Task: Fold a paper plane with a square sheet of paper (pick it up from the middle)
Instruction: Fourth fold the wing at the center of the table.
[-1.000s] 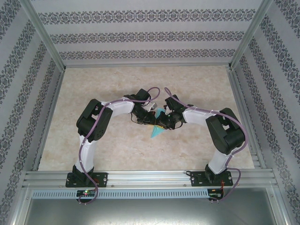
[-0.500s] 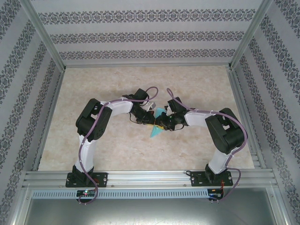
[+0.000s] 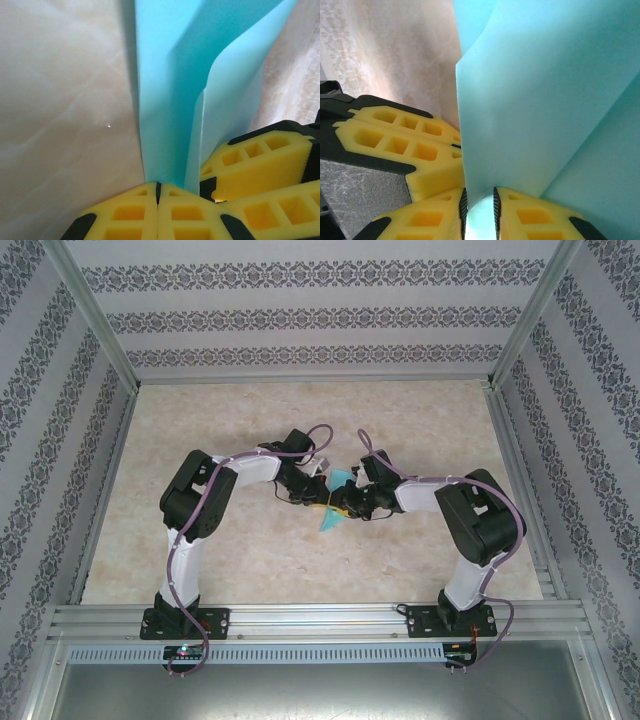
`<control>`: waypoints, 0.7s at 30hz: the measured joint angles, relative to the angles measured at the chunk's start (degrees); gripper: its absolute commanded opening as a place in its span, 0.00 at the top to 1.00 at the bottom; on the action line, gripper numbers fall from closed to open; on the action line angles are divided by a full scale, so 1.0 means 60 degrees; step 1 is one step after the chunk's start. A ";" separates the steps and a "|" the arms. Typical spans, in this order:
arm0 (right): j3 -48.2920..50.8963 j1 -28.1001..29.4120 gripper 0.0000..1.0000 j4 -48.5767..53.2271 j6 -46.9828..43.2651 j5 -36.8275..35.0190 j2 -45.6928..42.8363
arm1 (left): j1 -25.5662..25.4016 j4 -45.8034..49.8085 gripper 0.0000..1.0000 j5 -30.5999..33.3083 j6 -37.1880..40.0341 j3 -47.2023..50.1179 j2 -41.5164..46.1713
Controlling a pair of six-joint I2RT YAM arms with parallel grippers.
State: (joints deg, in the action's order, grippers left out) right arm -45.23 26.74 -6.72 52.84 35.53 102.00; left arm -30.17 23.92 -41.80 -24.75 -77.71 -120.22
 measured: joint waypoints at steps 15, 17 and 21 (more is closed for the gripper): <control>0.0109 0.0000 0.74 -0.0605 0.0197 0.0055 0.0168 | 0.0051 0.0040 0.86 0.0102 -0.0248 0.0284 0.1086; 0.0146 0.0000 0.73 -0.0714 0.0240 0.0066 0.0157 | 0.0051 0.0033 0.85 0.0113 -0.0255 0.0423 0.1264; 0.0233 -0.0004 0.73 -0.0943 0.0342 0.0095 0.0149 | 0.0051 -0.0040 0.82 0.0113 -0.0401 0.0951 0.1719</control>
State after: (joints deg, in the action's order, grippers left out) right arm -43.83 26.72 -12.38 54.89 36.10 102.89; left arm -29.87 23.68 -41.12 -27.16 -72.01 -109.91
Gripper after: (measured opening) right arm 0.272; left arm 0.175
